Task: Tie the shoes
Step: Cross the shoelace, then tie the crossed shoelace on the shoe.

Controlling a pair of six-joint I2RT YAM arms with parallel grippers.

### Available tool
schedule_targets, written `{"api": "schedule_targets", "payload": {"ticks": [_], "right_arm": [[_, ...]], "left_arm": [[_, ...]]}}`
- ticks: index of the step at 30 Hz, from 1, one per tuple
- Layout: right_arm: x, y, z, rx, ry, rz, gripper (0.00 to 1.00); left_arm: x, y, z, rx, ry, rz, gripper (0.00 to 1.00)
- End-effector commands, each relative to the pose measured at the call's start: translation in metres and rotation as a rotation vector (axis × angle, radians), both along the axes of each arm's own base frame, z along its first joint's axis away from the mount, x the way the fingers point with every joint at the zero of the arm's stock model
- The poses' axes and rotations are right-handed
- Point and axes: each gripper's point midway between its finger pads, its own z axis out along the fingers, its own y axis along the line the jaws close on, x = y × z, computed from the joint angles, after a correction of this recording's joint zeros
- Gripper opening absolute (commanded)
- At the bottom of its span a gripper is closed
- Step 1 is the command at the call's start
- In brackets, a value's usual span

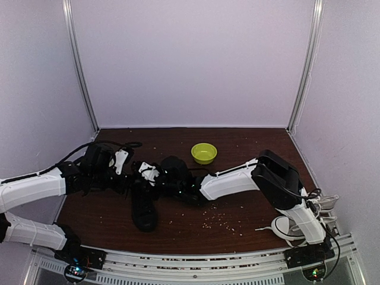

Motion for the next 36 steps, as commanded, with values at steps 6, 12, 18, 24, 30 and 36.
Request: {"api": "schedule_targets", "payload": {"ticks": [6,12,18,24,30,36], "right_arm": [[0.025,-0.011,0.007,0.027,-0.027,-0.151,0.27],[0.031,0.000,0.003,-0.020,-0.030,-0.183,0.27],[0.033,0.004,0.003,-0.025,-0.034,-0.200,0.27],[0.030,0.010,0.001,-0.044,-0.045,-0.186,0.25],[0.027,0.008,0.006,-0.034,-0.044,-0.176,0.00],[-0.004,-0.002,0.045,-0.012,-0.034,-0.026,0.00]], "left_arm": [[0.009,-0.004,0.021,-0.027,-0.058,-0.036,0.00],[0.006,-0.012,0.029,-0.049,-0.084,-0.096,0.00],[0.003,-0.018,0.030,-0.056,-0.084,-0.143,0.00],[0.005,-0.021,0.034,-0.063,-0.097,-0.158,0.00],[0.007,-0.014,0.034,-0.065,-0.090,-0.129,0.00],[0.013,0.011,0.022,-0.010,-0.064,-0.010,0.00]]}}
